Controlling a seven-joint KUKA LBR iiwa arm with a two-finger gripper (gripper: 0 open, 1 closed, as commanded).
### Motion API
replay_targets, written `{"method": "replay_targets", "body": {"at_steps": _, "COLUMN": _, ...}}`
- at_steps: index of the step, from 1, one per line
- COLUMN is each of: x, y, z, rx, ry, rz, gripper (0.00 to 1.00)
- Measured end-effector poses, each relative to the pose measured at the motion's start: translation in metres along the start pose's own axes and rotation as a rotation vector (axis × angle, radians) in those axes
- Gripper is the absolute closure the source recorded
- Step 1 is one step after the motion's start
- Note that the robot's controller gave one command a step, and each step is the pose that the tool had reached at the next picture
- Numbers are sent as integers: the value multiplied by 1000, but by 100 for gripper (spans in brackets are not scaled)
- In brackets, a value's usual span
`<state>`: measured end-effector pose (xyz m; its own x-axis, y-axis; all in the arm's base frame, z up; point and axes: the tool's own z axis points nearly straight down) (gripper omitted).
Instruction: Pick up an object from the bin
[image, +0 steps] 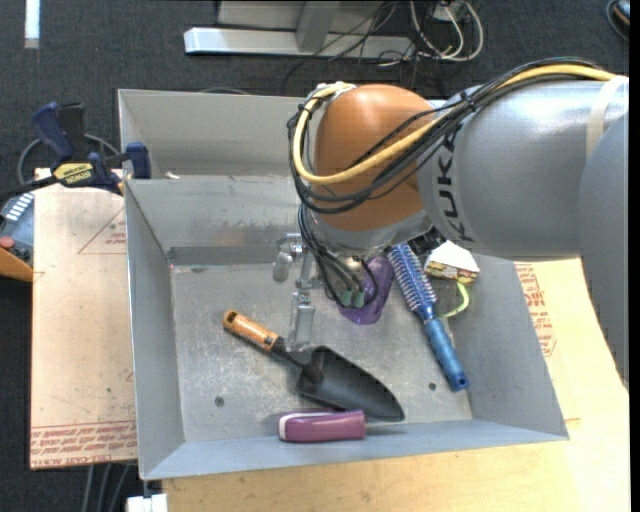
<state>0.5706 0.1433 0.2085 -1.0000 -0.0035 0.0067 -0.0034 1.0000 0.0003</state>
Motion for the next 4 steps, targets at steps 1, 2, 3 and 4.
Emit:
{"method": "replay_targets", "body": {"at_steps": 1, "x": -1, "y": -1, "z": -5, "rx": -1, "ry": -8, "rz": 4, "gripper": 0}}
{"method": "replay_targets", "body": {"at_steps": 2, "x": -6, "y": 1, "z": 65, "rx": -2, "ry": -8, "rz": 55, "gripper": 0}}
{"method": "replay_targets", "body": {"at_steps": 3, "x": -16, "y": 15, "z": 122, "rx": -2, "ry": -5, "rz": 155, "gripper": 0}}
{"method": "replay_targets", "body": {"at_steps": 4, "x": -1, "y": 6, "z": 121, "rx": -4, "ry": -7, "rz": 173, "gripper": 100}}
